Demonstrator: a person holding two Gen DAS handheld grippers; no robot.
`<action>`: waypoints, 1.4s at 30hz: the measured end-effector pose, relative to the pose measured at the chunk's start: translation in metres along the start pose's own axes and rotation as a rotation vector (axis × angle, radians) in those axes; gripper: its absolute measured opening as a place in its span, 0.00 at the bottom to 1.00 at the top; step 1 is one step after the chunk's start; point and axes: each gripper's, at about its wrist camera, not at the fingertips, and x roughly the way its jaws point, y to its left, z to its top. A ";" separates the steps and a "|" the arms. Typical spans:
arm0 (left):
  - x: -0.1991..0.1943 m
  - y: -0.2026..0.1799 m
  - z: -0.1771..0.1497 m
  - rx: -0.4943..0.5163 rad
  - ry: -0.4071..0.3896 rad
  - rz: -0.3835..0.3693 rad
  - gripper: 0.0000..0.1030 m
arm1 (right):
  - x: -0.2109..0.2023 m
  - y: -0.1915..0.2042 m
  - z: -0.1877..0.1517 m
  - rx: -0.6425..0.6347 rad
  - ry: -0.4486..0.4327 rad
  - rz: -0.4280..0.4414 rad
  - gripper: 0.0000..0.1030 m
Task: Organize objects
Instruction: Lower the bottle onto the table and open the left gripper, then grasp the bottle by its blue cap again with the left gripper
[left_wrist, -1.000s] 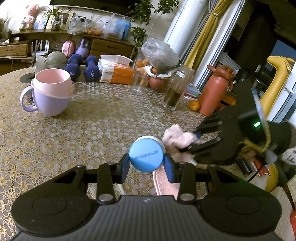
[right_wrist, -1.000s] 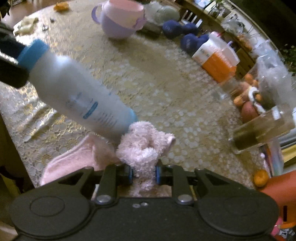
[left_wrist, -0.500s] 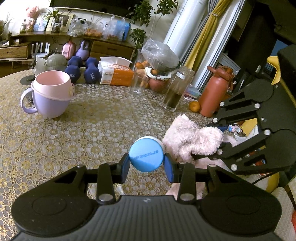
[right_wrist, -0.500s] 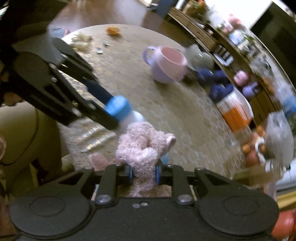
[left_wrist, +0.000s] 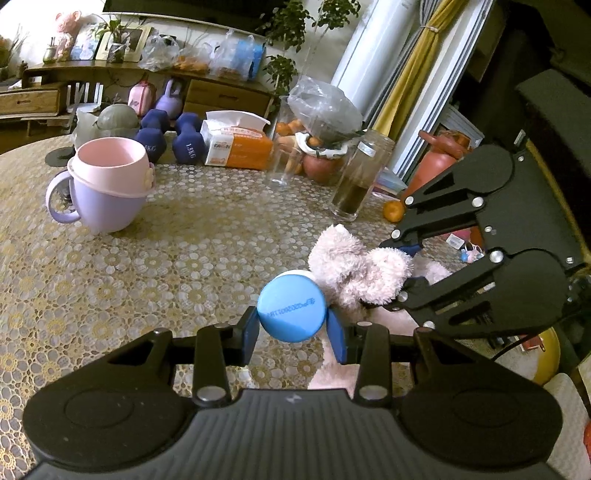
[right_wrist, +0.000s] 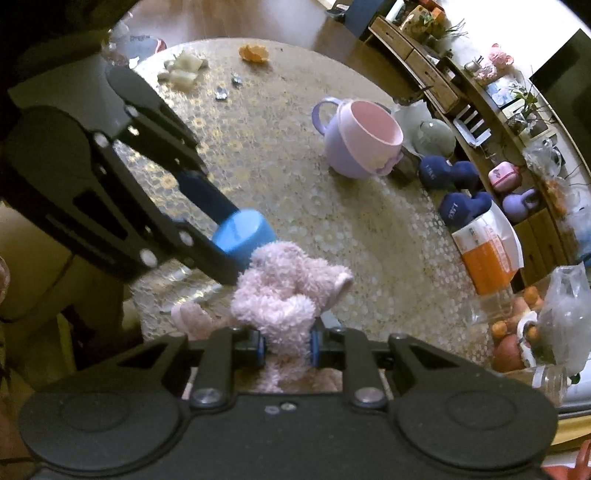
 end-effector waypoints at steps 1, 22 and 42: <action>0.000 0.001 0.000 -0.002 0.000 0.000 0.37 | 0.004 -0.002 -0.001 0.004 0.008 -0.002 0.19; 0.012 0.013 -0.002 0.007 0.028 0.040 0.26 | 0.077 -0.034 -0.046 0.170 0.124 -0.094 0.19; 0.010 0.065 -0.017 -0.116 0.059 0.148 0.26 | 0.033 -0.018 -0.031 0.146 0.026 -0.049 0.19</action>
